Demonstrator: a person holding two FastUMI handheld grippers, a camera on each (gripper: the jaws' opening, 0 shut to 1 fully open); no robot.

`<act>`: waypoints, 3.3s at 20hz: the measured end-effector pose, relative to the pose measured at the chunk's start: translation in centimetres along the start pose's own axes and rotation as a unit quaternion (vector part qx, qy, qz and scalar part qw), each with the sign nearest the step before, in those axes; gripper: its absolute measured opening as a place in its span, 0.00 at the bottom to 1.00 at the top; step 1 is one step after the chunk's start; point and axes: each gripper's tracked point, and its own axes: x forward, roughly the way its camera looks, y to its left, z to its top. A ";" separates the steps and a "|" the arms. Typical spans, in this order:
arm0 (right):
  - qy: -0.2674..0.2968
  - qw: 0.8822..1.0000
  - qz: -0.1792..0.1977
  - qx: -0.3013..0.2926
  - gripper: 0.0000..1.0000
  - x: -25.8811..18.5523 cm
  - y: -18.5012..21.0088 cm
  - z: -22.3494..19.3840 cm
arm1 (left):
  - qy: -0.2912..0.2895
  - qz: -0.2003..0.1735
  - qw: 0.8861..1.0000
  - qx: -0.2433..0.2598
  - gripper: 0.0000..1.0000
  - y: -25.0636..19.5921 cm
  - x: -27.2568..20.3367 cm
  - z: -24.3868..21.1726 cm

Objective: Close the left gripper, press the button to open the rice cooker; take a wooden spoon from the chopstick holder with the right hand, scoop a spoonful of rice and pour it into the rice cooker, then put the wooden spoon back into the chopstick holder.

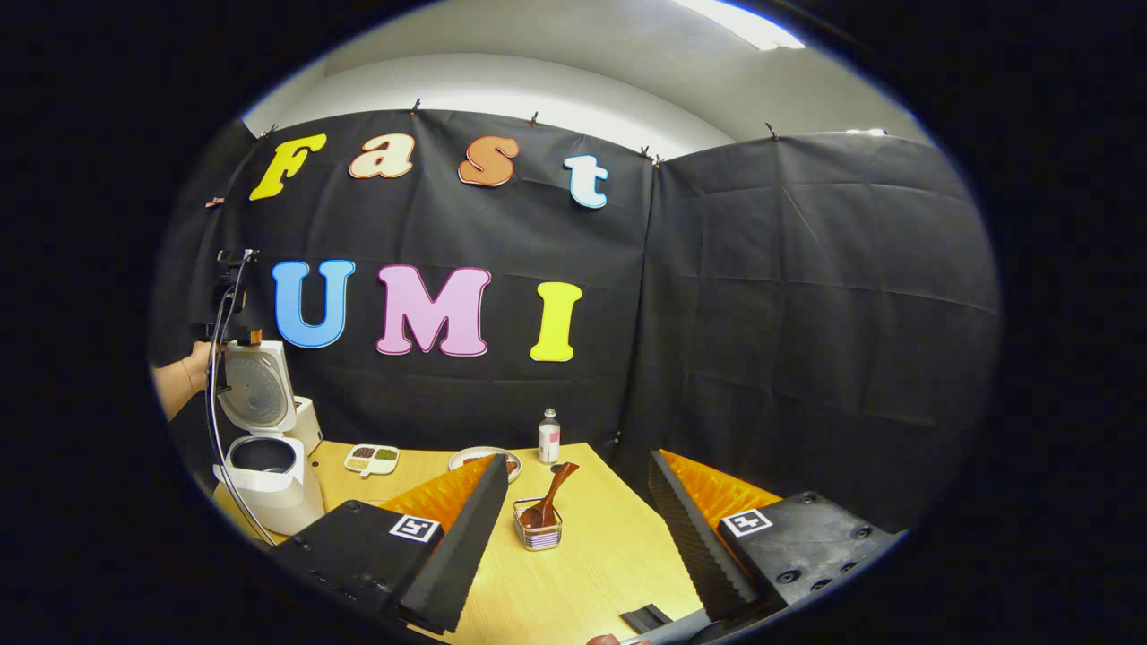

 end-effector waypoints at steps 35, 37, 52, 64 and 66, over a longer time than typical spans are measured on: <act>0.033 0.992 0.124 0.013 1.00 2.9 2.1 -0.9 | 0.158 0.045 0.986 -0.017 0.97 -3.6 -19.2 -22.9; 0.038 0.992 0.123 0.014 1.00 3.0 1.9 -1.3 | 0.171 0.045 0.984 -0.017 0.97 -3.8 -19.4 -24.0; 0.041 0.989 0.133 0.041 1.00 3.5 1.9 -1.6 | 0.122 0.033 0.992 0.004 0.99 -4.2 -19.9 -24.6; 0.031 0.987 0.157 0.034 1.00 5.2 4.6 -0.3 | 0.022 -0.033 0.999 -0.006 0.94 -6.0 -25.7 -14.1; 0.020 0.986 0.163 0.029 1.00 5.4 5.2 0.4 | 0.006 -0.038 0.999 -0.019 0.93 -5.8 -27.0 -12.2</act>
